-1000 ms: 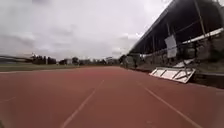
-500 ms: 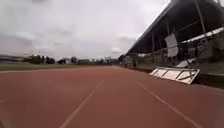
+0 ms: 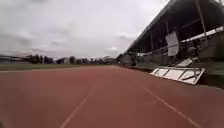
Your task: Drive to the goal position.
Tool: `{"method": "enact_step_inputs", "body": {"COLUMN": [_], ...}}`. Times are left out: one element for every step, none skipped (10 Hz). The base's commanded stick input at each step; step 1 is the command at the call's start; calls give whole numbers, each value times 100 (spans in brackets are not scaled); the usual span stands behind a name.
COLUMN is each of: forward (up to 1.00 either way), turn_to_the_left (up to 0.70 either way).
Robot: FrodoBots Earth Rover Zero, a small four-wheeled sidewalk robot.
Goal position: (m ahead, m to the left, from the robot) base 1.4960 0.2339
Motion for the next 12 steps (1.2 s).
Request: {"method": "enact_step_inputs", "body": {"forward": [70,70,70,70,70,70,70,70,70,70,70,70], "turn_to_the_left": [-14,-14,-14,-14,-14,-14,-14,-14,-14,-14,-14,-14]}}
